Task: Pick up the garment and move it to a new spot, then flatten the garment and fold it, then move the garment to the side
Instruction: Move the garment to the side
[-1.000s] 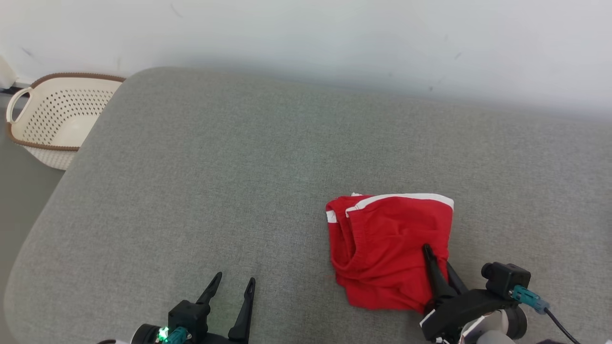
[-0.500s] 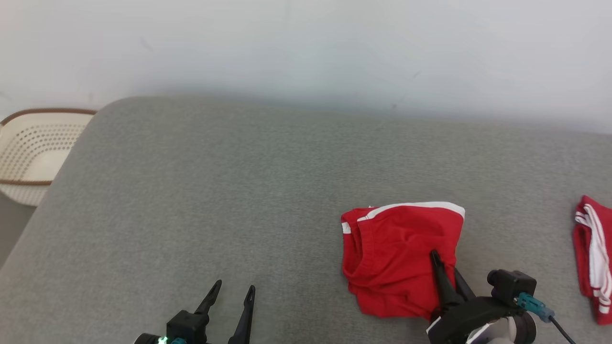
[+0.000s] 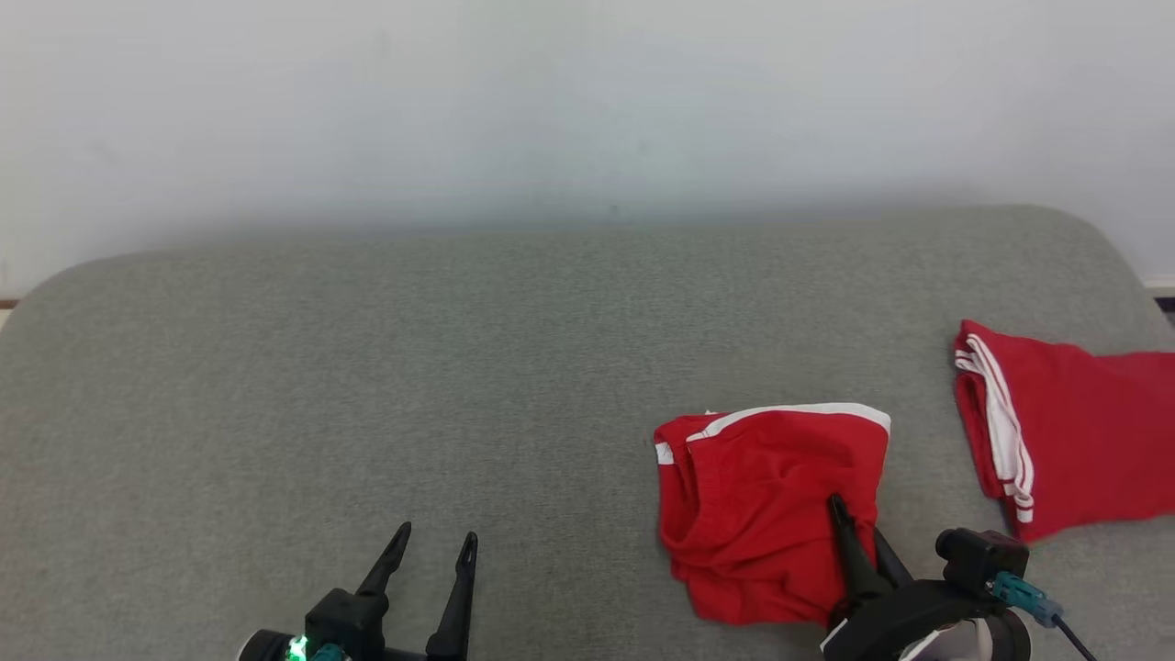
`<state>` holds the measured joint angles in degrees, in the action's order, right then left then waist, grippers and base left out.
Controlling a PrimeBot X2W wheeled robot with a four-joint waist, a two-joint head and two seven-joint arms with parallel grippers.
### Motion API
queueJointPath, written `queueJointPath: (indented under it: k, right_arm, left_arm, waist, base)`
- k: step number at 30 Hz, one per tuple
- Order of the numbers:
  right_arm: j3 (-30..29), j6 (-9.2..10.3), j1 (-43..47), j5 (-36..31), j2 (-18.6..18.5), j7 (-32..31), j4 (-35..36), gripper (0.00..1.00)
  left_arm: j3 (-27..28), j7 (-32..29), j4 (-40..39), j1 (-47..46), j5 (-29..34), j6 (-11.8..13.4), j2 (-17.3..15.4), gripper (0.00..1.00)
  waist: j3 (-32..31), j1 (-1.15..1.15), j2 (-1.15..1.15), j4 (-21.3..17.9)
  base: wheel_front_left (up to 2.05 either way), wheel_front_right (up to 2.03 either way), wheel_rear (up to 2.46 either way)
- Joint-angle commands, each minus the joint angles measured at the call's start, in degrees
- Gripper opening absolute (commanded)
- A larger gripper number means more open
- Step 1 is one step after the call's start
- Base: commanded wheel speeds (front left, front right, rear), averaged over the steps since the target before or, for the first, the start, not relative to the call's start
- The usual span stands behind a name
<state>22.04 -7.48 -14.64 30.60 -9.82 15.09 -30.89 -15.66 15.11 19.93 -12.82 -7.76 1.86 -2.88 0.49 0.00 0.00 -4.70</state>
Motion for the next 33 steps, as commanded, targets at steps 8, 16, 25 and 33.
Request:
queueJointPath:
  k: [8,16,25,33]
  right_arm:
    - [0.99,-0.01,-0.67,1.20,0.18,0.02,-0.56,0.00]
    - [2.51,-0.01,-0.78,1.83,0.11,0.02,0.11,0.00]
    - [5.79,-0.01,-1.40,1.54,-0.62,0.02,-0.51,0.00]
    - [10.15,-0.01,-7.28,-0.13,-3.66,0.03,-0.58,0.00]
  left_arm:
    - [0.34,0.02,-1.19,-0.86,0.04,0.40,-0.05,1.00]
    - [0.44,0.03,-1.77,-2.30,0.78,0.47,-0.07,1.00]
    - [0.33,0.02,-2.08,-3.35,0.37,0.66,-0.07,1.00]
    - [-0.22,0.02,-1.75,-3.94,1.40,0.26,-0.07,1.00]
  waist:
    - [1.67,0.00,0.00,-12.73]
    - [2.98,0.00,0.00,-18.64]
    - [4.67,0.00,0.00,-22.18]
    - [6.37,0.00,0.00,-20.84]
  base:
    - [0.00,0.00,0.00]
    - [0.00,0.00,0.00]
    - [0.00,0.00,0.00]
    - [0.00,0.00,0.00]
